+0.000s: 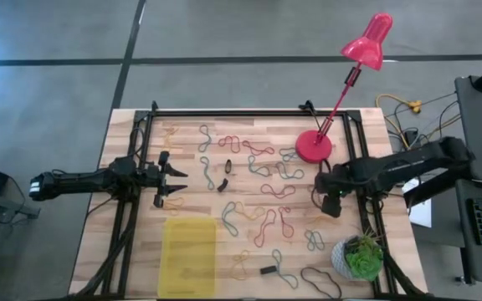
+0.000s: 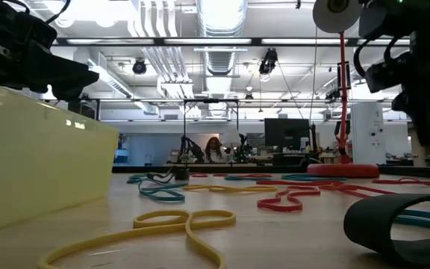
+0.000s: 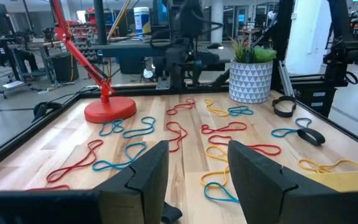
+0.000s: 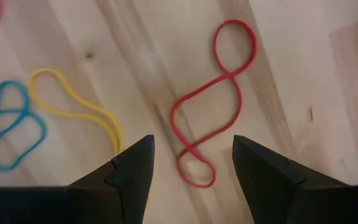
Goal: Pick and place rubber bands into bin
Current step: Put the red rubber band into the bin
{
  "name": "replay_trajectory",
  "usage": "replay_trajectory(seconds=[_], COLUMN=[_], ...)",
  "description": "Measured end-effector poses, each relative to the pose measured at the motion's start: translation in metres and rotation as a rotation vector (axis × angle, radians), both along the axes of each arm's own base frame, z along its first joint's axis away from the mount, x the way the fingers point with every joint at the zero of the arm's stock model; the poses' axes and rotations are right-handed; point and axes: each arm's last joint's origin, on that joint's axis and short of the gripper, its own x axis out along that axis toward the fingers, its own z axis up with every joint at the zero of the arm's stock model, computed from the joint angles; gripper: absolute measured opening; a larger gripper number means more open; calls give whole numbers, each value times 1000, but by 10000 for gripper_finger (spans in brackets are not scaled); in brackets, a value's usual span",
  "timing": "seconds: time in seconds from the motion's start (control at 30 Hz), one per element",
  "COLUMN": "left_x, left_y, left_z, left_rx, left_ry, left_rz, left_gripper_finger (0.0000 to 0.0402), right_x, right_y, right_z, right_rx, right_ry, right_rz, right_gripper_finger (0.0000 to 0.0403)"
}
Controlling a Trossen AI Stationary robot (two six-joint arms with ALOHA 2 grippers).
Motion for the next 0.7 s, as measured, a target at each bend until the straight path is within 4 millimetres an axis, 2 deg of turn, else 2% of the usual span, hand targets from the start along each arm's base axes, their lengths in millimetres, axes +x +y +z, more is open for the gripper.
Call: replay_trajectory(seconds=[0.2, 0.37, 0.43, 0.7], left_x=[0, 0, 0, 0], left_y=[0, 0, 0, 0], left_z=[0, 0, 0, 0], left_rx=[0, 0, 0, 0], left_ry=[0, 0, 0, 0], left_rz=[0, 0, 0, 0], left_gripper_finger=[151, 151, 151, 151], right_x=[12, 25, 27, 34], right_y=[3, -6, -9, -10], right_z=[-13, -29, -33, -46], right_rx=[-26, -6, -8, -6], right_ry=[33, 83, 110, 160], right_rz=[-63, -412, -501, -612], right_gripper_finger=[203, 203, 203, 203])
